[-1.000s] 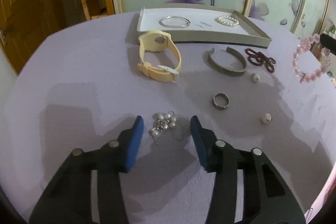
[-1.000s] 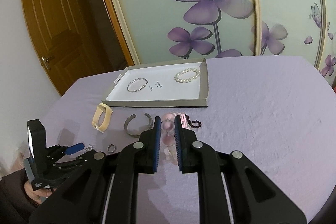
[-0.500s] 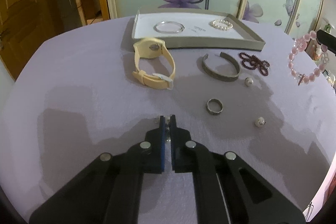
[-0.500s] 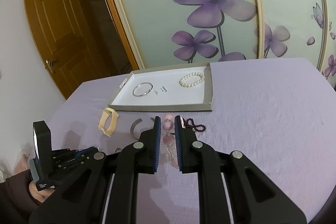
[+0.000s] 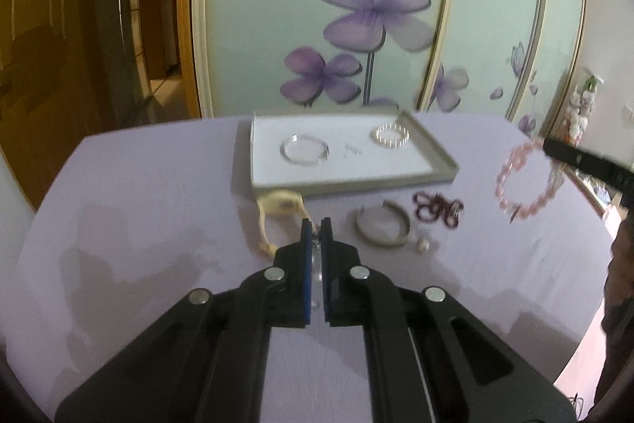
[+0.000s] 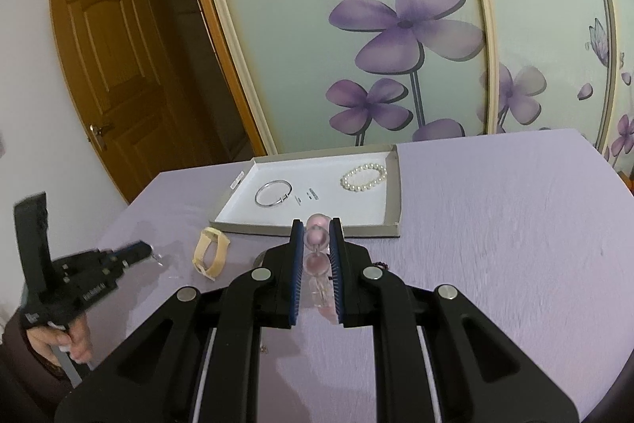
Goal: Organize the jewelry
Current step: 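Carry both items over the tray and open the right gripper to drop the pink bracelet, then open the left gripper to release the earrings into the tray, then grasp the dark red beaded bracelet with the right gripper, then lift the dark red bracelet with the right gripper while the left grasps the cream watch, then carry the cream watch and dark red bracelet over the grey tray with both grippers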
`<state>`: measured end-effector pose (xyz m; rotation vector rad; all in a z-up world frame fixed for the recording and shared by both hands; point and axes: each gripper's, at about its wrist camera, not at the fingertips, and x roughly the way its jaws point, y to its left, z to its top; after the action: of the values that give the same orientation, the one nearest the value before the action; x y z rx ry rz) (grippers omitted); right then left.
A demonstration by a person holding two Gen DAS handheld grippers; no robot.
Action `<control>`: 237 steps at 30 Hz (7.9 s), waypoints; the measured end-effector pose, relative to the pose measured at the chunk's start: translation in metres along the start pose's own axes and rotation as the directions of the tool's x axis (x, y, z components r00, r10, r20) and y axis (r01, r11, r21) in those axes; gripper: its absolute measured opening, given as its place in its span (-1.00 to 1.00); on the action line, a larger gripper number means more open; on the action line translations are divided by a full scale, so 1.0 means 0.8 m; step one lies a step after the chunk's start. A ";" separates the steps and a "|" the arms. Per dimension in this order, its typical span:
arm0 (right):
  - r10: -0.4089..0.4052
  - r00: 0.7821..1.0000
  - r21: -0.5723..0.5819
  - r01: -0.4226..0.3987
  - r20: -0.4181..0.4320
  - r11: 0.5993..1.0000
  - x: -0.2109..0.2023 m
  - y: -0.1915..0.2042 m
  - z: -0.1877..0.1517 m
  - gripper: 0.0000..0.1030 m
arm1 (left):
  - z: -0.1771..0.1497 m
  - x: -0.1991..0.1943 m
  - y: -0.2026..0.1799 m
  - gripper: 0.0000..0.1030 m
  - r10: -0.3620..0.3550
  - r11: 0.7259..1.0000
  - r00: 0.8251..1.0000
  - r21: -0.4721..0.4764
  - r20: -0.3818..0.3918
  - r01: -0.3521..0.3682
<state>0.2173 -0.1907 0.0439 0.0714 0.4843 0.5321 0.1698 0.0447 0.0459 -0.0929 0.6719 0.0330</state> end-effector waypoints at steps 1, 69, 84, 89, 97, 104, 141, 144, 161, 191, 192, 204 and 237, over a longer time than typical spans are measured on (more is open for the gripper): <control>0.000 1.000 -0.001 0.000 0.002 1.000 0.001 0.000 0.002 -0.74 | 0.005 -0.003 0.001 -0.92 0.000 1.000 1.000 -0.002 0.008 0.000; -0.048 0.985 -0.031 0.043 -0.166 0.999 0.264 -0.048 0.072 0.02 | 0.195 0.241 0.001 -0.91 0.075 0.997 0.997 0.022 -0.015 -0.075; -0.051 0.986 -0.041 0.045 -0.160 0.998 0.251 -0.060 0.060 0.03 | 0.188 0.262 0.009 -0.82 0.089 0.996 0.995 -0.005 -0.050 -0.089; -0.057 0.986 -0.051 0.050 -0.157 0.997 0.247 -0.059 0.057 0.03 | 0.184 0.259 0.011 -0.24 0.113 0.994 0.993 -0.004 -0.037 -0.113; -0.059 0.988 -0.044 0.053 -0.146 0.998 0.233 -0.061 0.057 0.03 | 0.177 0.245 0.019 0.04 0.140 0.990 0.990 -0.017 -0.030 -0.140; -0.060 0.990 -0.050 0.054 -0.130 0.997 0.212 -0.054 0.055 0.03 | 0.166 0.223 0.026 0.12 0.150 0.988 0.988 -0.023 -0.024 -0.151; -0.181 0.944 -0.171 0.137 -0.275 0.976 0.175 -0.041 -0.065 0.26 | 0.013 0.071 0.067 0.60 0.168 0.985 0.986 -0.039 0.009 -0.167; -0.188 0.945 -0.207 0.134 -0.269 0.969 0.179 -0.035 -0.065 0.41 | 0.013 0.074 0.070 0.60 0.171 0.984 0.985 -0.045 0.004 -0.170; -0.194 0.940 -0.261 0.119 -0.282 0.958 0.174 -0.034 -0.076 -0.83 | 0.006 0.089 0.081 0.62 0.160 0.984 0.986 -0.070 -0.044 -0.163; 0.000 0.996 -0.097 -0.009 -0.092 0.995 0.076 -0.031 -0.004 -0.87 | -0.009 0.184 0.029 0.18 0.127 0.989 0.966 -0.047 -0.226 -0.141; -0.001 0.996 -0.095 -0.008 -0.093 0.995 0.076 -0.032 -0.005 -0.87 | -0.008 0.183 0.029 0.02 0.130 0.988 0.967 -0.048 -0.220 -0.144; 0.004 0.997 -0.089 -0.011 -0.076 0.996 0.073 -0.032 -0.002 -0.87 | -0.011 0.156 0.031 -0.26 0.141 0.989 0.975 -0.027 -0.173 -0.148; 0.015 0.999 -0.077 -0.018 -0.043 0.997 0.078 -0.026 0.016 -0.87 | 0.028 0.123 0.005 -0.27 0.126 0.992 0.991 0.020 -0.044 -0.125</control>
<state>0.2797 -0.1767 0.0245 -0.0099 0.5044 0.5687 0.2602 0.0505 0.0016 -0.0344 0.7225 0.1466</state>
